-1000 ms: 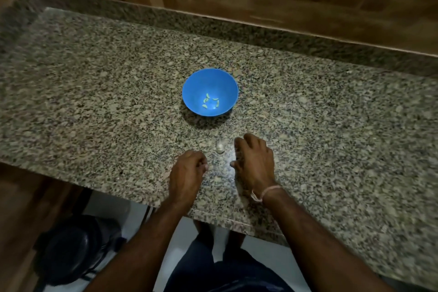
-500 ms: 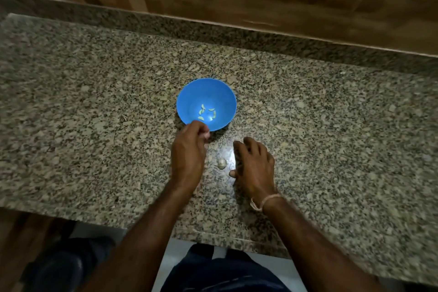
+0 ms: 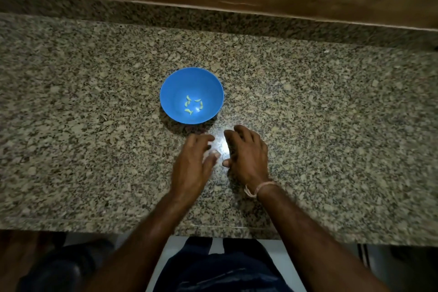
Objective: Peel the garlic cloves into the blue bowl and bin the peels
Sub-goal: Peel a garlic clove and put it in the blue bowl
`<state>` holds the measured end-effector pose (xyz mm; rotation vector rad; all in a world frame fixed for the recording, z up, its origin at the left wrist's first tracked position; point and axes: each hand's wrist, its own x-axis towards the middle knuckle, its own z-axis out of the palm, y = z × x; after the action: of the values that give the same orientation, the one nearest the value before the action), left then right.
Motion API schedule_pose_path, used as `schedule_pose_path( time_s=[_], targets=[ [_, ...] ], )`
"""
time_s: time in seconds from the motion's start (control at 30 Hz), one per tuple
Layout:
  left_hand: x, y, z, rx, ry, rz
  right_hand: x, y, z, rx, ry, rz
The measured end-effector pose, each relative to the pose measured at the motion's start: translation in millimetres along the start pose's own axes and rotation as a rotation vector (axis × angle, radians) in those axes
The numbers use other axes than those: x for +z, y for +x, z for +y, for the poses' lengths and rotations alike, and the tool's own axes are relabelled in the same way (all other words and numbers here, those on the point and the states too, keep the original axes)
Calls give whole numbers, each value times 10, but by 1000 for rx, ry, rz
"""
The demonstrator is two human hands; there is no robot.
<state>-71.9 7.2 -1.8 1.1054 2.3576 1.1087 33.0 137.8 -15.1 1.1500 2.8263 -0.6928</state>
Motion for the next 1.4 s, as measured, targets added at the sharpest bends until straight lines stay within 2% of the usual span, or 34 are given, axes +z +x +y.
schedule_pose_path(
  time_s=[0.07, 0.13, 0.2, 0.23, 0.33, 0.37, 0.43, 0.6, 0.9, 1.23, 1.4],
  targets=[
    [178, -55, -65, 12, 20, -60, -10, -18, 4, -29, 15, 11],
    [277, -24, -91, -17, 33, -42, -27, -25, 14, -56, 10, -4],
    [330, 0, -72, -174, -66, 17, -30, -30, 84, -75, 55, -13],
    [323, 15, -39, -318, -227, 27, -35, -39, 128, -71, 183, -20],
    [234, 31, 212, -782, -1050, -27, -153, -125, 202, 51, 825, -61],
    [211, 25, 290, -848, -1245, -38, -234, -168, 202, 82, 950, -77],
    [200, -14, 428, -854, -1433, -54, -364, -250, 192, 56, 1080, -110],
    [208, -94, 690, -759, -1433, -30, -515, -348, 203, -14, 1218, -113],
    [259, -221, 821, -638, -1307, 9, -576, -382, 261, -10, 1177, -31],
    [304, -275, 891, -550, -1302, 12, -664, -435, 288, -44, 1046, -15],
    [302, -281, 928, -565, -1305, 39, -685, -446, 315, -44, 1071, -34]
  ],
)
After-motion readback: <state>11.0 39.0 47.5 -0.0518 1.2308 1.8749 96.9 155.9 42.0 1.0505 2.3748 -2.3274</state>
